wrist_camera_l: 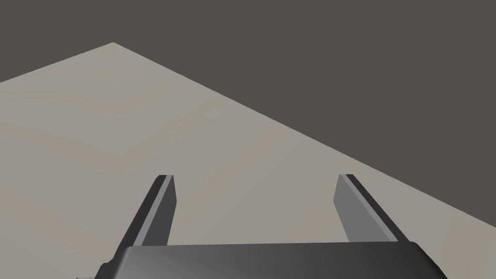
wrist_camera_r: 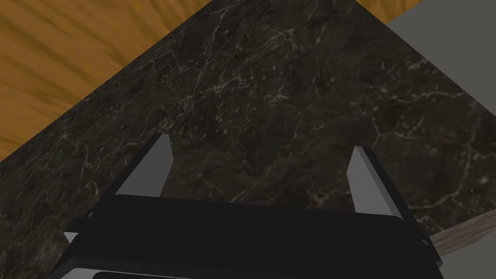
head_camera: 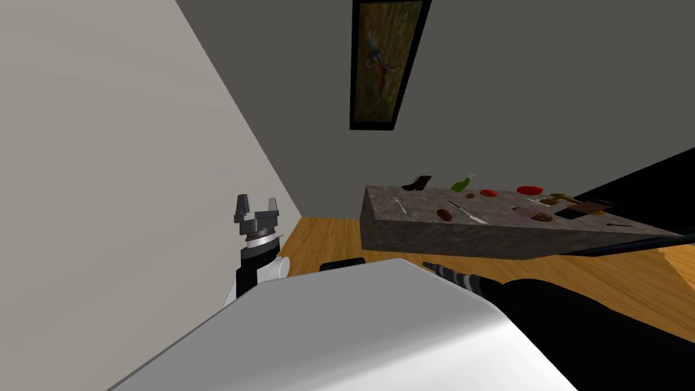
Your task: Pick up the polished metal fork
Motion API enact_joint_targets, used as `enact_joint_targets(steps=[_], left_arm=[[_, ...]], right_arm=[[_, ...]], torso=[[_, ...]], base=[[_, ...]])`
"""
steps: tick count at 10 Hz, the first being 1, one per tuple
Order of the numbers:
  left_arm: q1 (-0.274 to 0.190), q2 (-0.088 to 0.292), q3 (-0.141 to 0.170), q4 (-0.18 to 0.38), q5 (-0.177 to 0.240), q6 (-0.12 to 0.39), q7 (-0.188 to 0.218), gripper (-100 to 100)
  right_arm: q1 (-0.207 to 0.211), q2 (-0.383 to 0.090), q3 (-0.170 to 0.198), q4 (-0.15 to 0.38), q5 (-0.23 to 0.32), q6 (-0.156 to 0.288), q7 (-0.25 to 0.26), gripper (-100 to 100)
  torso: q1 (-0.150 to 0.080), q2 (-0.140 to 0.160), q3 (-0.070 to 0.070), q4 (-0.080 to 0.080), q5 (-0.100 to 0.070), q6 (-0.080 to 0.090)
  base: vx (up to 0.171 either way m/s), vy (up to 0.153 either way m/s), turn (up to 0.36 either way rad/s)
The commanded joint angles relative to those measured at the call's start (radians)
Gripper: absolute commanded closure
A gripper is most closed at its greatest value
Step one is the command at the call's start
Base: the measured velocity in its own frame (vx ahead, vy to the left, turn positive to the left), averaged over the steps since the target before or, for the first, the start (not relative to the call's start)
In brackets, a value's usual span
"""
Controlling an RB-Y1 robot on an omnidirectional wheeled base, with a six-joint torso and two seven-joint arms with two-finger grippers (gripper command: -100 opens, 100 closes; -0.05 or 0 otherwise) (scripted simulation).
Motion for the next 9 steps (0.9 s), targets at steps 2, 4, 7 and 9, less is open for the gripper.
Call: enact_joint_targets(steps=[2, 4, 7, 9], left_arm=[[0.000, 0.000, 0.000, 0.000, 0.000, 0.000, 0.000, 0], [0.000, 0.000, 0.000, 0.000, 0.000, 0.000, 0.000, 0], [0.000, 0.000, 0.000, 0.000, 0.000, 0.000, 0.000, 0], [0.000, 0.000, 0.000, 0.000, 0.000, 0.000, 0.000, 0]], right_arm=[[0.006, -0.064, 0.006, 0.020, -0.013, 0.022, 0.013, -100], [0.005, -0.111, 0.014, 0.042, -0.024, 0.032, 0.020, -100], [0.000, -0.191, 0.026, 0.078, -0.044, 0.052, 0.034, -100], [-0.011, -0.249, 0.034, 0.105, -0.061, 0.068, 0.051, -100]], torso=[[-0.001, -0.001, 0.000, 0.000, 0.000, 0.000], [-0.001, 0.000, 0.000, 0.000, 0.000, 0.000], [-0.001, -0.005, -0.003, -0.001, 0.000, -0.001], [-0.001, -0.004, -0.002, -0.001, 0.000, 0.000]], base=[[0.096, 0.007, 0.104], [0.096, 0.004, 0.090], [0.152, -0.002, 0.122], [0.179, -0.009, 0.133]])
